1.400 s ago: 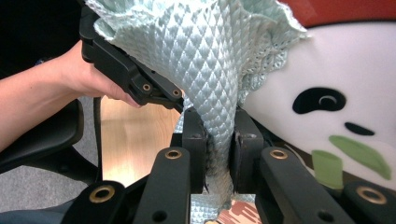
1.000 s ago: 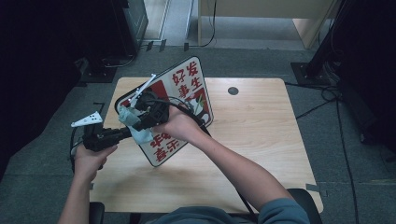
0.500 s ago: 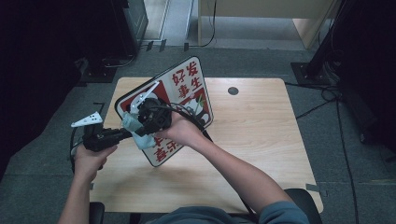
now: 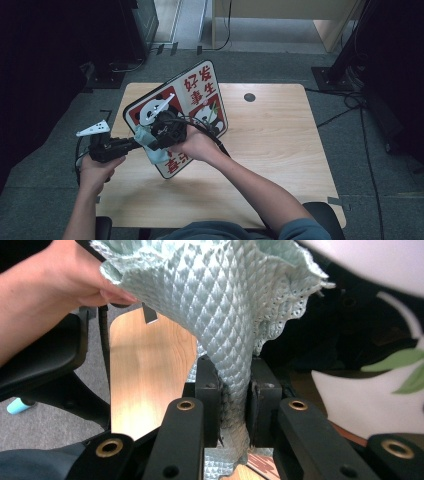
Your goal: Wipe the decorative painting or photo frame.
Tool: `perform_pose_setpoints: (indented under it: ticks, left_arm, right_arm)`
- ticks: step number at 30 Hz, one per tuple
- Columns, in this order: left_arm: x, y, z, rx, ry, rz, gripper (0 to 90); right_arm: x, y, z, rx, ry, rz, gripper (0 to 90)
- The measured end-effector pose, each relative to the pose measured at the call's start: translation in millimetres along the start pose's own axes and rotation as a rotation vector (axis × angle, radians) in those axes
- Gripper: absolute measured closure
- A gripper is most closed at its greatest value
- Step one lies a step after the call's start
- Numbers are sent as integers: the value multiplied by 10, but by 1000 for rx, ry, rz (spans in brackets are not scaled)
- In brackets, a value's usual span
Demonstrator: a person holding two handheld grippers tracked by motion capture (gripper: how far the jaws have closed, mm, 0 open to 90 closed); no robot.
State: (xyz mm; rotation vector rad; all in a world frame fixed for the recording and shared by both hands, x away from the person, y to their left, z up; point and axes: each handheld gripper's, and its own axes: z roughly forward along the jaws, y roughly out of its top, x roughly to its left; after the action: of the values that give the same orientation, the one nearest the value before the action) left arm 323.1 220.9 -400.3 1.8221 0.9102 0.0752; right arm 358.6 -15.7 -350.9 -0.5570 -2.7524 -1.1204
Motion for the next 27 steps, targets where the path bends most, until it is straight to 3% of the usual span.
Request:
perform_pose_setpoints:
  ticks: [19, 27]
  left_arm:
    - [-2, -7, -1, -3, 0, 0, 762]
    - [1, -10, -3, -4, -3, -4, 759]
  right_arm:
    - [-67, -331, 225, 36, 18, 40, 793]
    - [-84, -444, 308, 41, 23, 36, 793]
